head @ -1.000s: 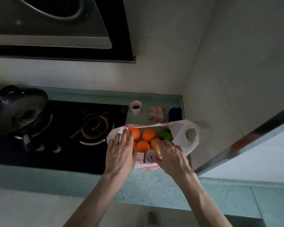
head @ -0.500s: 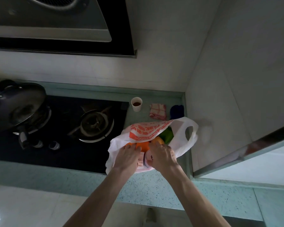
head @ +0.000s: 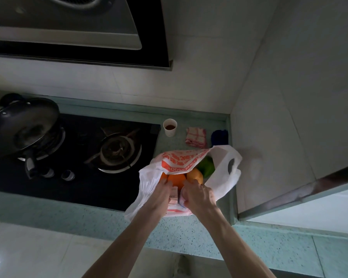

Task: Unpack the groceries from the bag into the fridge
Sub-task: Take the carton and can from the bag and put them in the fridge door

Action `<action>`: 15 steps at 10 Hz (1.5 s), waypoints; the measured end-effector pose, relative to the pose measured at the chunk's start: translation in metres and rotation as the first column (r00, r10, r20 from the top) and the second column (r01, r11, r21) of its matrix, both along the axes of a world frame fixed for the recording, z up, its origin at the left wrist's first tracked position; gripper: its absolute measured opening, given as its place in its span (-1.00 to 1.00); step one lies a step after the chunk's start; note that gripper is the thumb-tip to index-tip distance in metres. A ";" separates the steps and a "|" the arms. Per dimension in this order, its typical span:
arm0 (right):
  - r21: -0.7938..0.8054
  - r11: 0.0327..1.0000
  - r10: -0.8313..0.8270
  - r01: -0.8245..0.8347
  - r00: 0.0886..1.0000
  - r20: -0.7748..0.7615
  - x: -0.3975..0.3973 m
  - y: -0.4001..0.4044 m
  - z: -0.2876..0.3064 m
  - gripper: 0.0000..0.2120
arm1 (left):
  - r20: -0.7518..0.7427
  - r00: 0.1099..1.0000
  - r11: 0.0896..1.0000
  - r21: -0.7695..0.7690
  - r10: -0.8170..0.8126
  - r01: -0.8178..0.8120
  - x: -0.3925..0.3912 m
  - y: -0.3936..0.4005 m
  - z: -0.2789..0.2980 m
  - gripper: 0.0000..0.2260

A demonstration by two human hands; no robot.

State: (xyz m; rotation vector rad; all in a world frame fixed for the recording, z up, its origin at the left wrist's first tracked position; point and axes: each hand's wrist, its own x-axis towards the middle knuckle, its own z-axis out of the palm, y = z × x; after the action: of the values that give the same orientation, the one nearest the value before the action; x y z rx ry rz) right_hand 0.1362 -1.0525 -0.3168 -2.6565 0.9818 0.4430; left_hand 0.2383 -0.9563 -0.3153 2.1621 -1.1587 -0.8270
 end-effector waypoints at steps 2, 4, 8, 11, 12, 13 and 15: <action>-0.081 0.997 0.025 -0.016 0.992 0.120 -0.021 0.003 0.022 -0.56 | 0.263 0.960 0.992 -0.054 -0.100 0.118 -0.011 0.016 0.018 -0.76; 0.006 0.998 -0.062 0.063 0.944 0.325 -0.045 0.002 0.075 -0.45 | 0.385 0.922 0.999 0.004 0.037 -0.042 -0.008 0.028 0.055 -0.57; 0.132 0.987 -0.039 -0.086 0.680 0.733 -0.035 0.029 0.198 -0.43 | 0.164 0.950 0.865 -0.476 0.265 -0.160 0.008 0.102 0.156 -0.66; 0.177 0.950 -0.003 -0.258 0.558 0.830 0.031 0.123 0.231 -0.50 | 0.037 0.870 0.682 -0.636 0.492 -0.359 0.045 0.236 0.193 -0.67; 0.200 0.913 0.019 -0.356 0.525 0.851 0.055 0.167 0.240 -0.55 | -0.039 0.819 0.612 -0.645 0.573 -0.458 0.053 0.294 0.200 -0.67; 0.228 0.859 0.035 -0.458 0.496 0.867 0.080 0.216 0.244 -0.54 | -0.115 0.744 0.508 -0.662 0.658 -0.551 0.058 0.355 0.205 -0.66; 0.277 0.716 0.079 -0.641 0.468 0.880 0.119 0.320 0.246 -0.53 | -0.276 0.586 0.298 -0.654 0.762 -0.695 0.053 0.475 0.213 -0.68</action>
State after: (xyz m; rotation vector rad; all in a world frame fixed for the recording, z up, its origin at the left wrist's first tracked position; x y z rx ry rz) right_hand 0.2548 -0.7322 -0.0705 -2.0251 -0.1064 -0.4089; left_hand 0.2917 -0.4814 -0.1022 1.7071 -0.2546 0.1722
